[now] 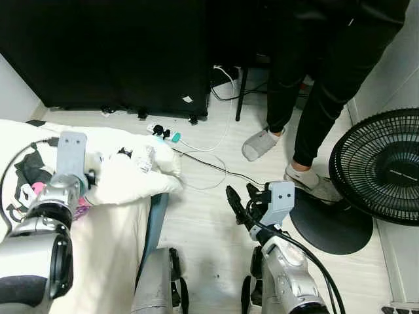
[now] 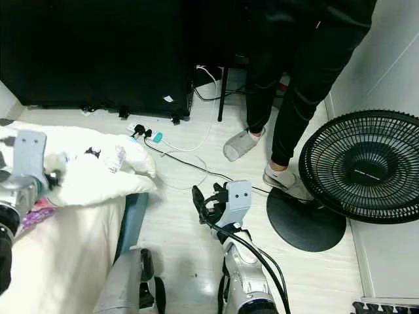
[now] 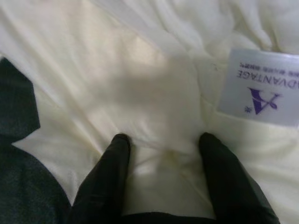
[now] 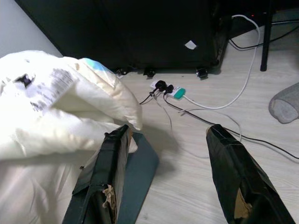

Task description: Clean up the room

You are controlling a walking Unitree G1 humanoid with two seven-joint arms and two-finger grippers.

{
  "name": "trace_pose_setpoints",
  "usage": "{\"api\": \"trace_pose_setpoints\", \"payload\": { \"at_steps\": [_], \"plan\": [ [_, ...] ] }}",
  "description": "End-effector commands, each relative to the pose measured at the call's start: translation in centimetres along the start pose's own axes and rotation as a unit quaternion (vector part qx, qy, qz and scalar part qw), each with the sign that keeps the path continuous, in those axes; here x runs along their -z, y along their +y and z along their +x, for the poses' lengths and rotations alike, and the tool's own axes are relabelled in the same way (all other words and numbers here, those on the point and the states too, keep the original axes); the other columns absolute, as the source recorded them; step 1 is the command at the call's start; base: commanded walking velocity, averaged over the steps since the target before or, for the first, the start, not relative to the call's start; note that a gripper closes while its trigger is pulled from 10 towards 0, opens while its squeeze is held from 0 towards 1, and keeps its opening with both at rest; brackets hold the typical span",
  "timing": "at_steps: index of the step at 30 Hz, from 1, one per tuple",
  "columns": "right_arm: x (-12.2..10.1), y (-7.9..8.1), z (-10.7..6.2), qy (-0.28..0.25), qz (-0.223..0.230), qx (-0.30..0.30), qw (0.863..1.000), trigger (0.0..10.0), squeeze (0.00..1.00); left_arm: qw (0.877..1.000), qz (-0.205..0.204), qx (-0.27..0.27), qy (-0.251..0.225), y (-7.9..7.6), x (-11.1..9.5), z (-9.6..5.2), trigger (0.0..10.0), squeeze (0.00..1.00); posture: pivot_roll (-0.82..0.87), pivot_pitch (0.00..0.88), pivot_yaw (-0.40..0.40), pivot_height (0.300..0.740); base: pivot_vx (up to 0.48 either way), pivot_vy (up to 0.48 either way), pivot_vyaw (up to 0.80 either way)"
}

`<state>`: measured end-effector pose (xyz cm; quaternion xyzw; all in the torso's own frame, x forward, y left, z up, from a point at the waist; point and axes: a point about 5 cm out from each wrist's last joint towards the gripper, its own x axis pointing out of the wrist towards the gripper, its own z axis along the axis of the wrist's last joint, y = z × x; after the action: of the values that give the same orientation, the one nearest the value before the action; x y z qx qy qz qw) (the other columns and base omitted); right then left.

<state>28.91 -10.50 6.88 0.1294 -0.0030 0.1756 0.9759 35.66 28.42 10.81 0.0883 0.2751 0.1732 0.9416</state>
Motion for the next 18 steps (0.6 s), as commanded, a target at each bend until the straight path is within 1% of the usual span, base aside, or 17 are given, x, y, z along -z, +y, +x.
{"api": "trace_pose_setpoints", "payload": {
  "at_steps": [1,2,3,4,5,6,8,10,11,16,18],
  "plan": [
    [0.7,0.2,-0.4,0.017,0.002,-0.001,1.000,10.0,0.00,0.999,-0.012,0.008,0.046,-0.4,2.5,0.0,4.2,0.00,0.07,0.232,0.087,0.615,0.000,0.000,0.00],
    [0.7,0.2,-0.4,0.017,0.002,-0.001,1.000,10.0,0.00,0.999,-0.012,0.008,0.046,-0.4,2.5,0.0,4.2,0.00,0.07,0.232,0.087,0.615,0.000,0.000,0.00],
    [0.6,0.2,-0.3,0.017,0.002,-0.002,1.000,10.0,0.00,0.999,-0.011,0.018,0.047,-1.0,2.7,0.0,0.0,0.00,0.07,0.232,0.086,0.615,0.000,0.000,0.00],
    [0.6,0.2,-0.3,0.017,0.002,-0.002,1.000,10.0,0.00,0.999,-0.011,0.018,0.047,-1.0,2.7,0.0,0.0,0.00,0.07,0.232,0.086,0.615,0.000,0.000,0.00],
    [0.6,0.2,-0.2,0.017,0.001,-0.003,1.000,10.0,0.00,0.998,-0.015,0.028,0.047,-1.6,2.8,0.0,0.0,0.00,0.07,0.232,0.086,0.615,0.000,0.000,0.00],
    [0.6,0.2,-0.2,0.017,0.001,-0.003,1.000,10.0,0.00,0.998,-0.015,0.028,0.047,-1.6,2.8,0.0,0.0,0.00,0.07,0.232,0.086,0.615,0.000,0.000,0.00],
    [0.5,0.2,-0.1,0.017,0.001,-0.003,1.000,10.0,0.00,0.998,-0.023,0.043,0.035,-2.4,2.2,-0.1,0.0,0.00,0.07,0.231,0.088,0.615,0.000,0.000,0.00],
    [0.5,0.2,-0.2,0.017,0.001,-0.003,1.000,10.0,0.00,0.998,-0.025,0.045,0.030,-2.5,1.9,-0.1,0.0,0.00,0.07,0.231,0.088,0.615,0.000,0.000,0.00],
    [0.6,0.2,-0.3,0.018,0.000,-0.002,1.000,10.0,0.00,0.998,-0.025,0.048,0.013,-2.6,1.1,-0.1,0.0,0.00,0.07,0.231,0.088,0.615,0.000,0.000,0.00],
    [0.6,0.1,-0.3,0.018,0.000,-0.001,1.000,10.0,0.00,0.999,-0.023,0.047,0.000,-2.5,0.4,-0.1,0.0,0.00,0.07,0.228,0.090,0.615,0.000,0.000,0.00],
    [0.6,0.1,-0.3,0.018,0.000,0.000,1.000,10.0,0.00,0.999,-0.010,0.043,-0.025,-2.3,-0.5,-0.2,0.0,0.00,0.07,0.224,0.090,0.615,0.000,0.000,0.00]
  ]
}}
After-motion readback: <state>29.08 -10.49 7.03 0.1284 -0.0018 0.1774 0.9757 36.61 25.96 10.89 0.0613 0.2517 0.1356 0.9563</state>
